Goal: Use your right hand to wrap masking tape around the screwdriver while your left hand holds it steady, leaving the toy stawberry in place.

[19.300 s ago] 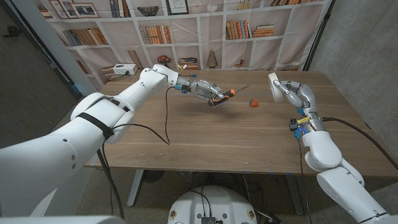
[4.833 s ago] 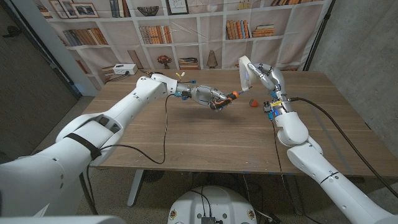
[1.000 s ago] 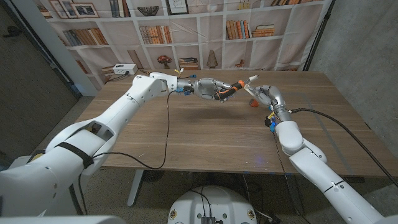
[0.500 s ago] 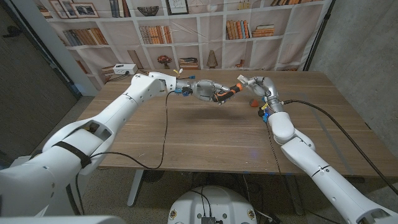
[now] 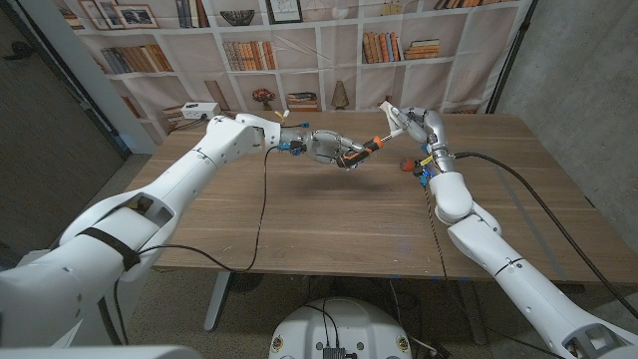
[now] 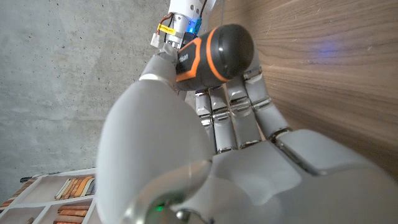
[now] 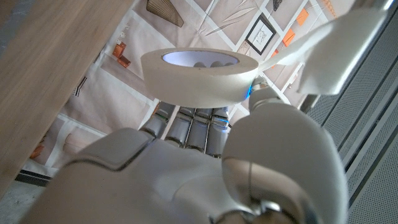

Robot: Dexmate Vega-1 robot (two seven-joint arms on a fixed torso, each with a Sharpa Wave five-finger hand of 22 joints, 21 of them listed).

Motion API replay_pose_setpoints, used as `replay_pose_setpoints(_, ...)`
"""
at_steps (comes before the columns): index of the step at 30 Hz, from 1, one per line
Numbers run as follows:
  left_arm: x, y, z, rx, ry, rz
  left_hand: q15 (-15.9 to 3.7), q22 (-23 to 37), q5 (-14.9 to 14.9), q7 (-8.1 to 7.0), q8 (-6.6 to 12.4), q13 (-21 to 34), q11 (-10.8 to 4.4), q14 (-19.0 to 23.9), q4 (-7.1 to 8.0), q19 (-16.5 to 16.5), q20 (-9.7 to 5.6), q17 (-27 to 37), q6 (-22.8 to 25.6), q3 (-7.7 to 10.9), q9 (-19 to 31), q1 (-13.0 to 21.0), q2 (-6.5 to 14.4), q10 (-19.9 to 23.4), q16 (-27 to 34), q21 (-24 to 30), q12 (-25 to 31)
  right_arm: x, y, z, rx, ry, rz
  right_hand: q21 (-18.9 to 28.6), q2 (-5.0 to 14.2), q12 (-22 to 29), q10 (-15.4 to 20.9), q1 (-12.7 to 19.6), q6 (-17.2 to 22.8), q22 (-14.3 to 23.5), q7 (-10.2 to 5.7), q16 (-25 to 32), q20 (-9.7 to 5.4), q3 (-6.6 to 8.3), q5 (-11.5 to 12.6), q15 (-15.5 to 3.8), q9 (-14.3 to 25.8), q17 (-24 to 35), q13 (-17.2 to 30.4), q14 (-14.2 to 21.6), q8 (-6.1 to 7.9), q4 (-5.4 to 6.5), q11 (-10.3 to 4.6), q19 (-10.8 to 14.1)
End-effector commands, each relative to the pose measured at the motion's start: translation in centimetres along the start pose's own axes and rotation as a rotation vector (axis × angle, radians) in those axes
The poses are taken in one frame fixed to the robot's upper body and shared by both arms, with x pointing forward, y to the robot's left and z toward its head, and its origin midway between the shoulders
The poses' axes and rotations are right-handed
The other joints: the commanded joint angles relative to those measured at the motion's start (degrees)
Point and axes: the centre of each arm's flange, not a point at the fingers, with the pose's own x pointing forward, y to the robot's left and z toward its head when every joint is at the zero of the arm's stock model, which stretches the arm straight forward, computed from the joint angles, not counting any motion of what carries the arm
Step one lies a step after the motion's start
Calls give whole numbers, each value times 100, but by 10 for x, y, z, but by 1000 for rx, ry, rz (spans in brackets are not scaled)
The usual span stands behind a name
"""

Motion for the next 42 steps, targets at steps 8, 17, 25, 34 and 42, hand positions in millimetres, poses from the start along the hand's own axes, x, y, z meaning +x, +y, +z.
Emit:
replay_pose_setpoints(8, -5, 0, -2, 31, 53, 67, -1636, 9, -3, -90, 66, 52, -482, 1431, -344, -41, -579, -8, 178, 1659, 465, 178, 227, 518, -24, 62, 14, -15, -15, 11, 25, -55, -40, 12, 525, 54, -7, 498, 25, 17, -52, -5, -70, 1008, 47, -506, 10, 8, -3, -4, 1189, -108, -70, 24)
replay_pose_setpoints(17, -16, 4, 1, 74, 59, 149, -1636, 7, -8, -81, 57, 54, -490, 1444, -338, -44, -578, -16, 184, 1664, 476, 178, 228, 524, -16, 69, 5, -36, -27, 26, 1, -89, -64, 9, 519, 64, -4, 498, 26, 15, -54, -24, -79, 1017, 51, -511, -6, 3, -3, -7, 1191, -104, -60, 36)
replay_pose_setpoints(25, -25, 5, 4, 127, 70, 207, -1635, 7, -10, -93, 52, 41, -488, 1435, -334, -44, -574, -12, 185, 1669, 491, 174, 227, 544, -11, 75, -5, -64, -44, 39, -48, -91, -121, 8, 523, 68, -3, 504, 21, 13, -49, -24, -79, 1031, 56, -515, -9, 29, -9, -9, 1197, -102, -63, 52)
replay_pose_setpoints(34, -38, 8, 11, 223, 72, 321, -1634, 5, -11, -98, 34, 61, -472, 1433, -331, -51, -576, -19, 186, 1676, 491, 170, 224, 537, -7, 80, -12, -83, -45, 42, -162, -36, -109, 3, 516, 70, -2, 500, 21, 12, -55, -45, -78, 1047, 61, -518, -11, 35, -19, 2, 1207, -97, -68, 59)
replay_pose_setpoints(42, -48, 11, 11, 252, 43, 422, -1635, 4, -10, -98, 26, 47, -477, 1420, -329, -58, -576, -25, 188, 1682, 494, 166, 224, 554, -10, 81, -25, -87, -43, 40, -219, -3, -94, -5, 509, 76, -6, 496, 18, 11, -62, -62, -74, 1050, 63, -511, -9, 33, -17, -3, 1216, -95, -68, 56)
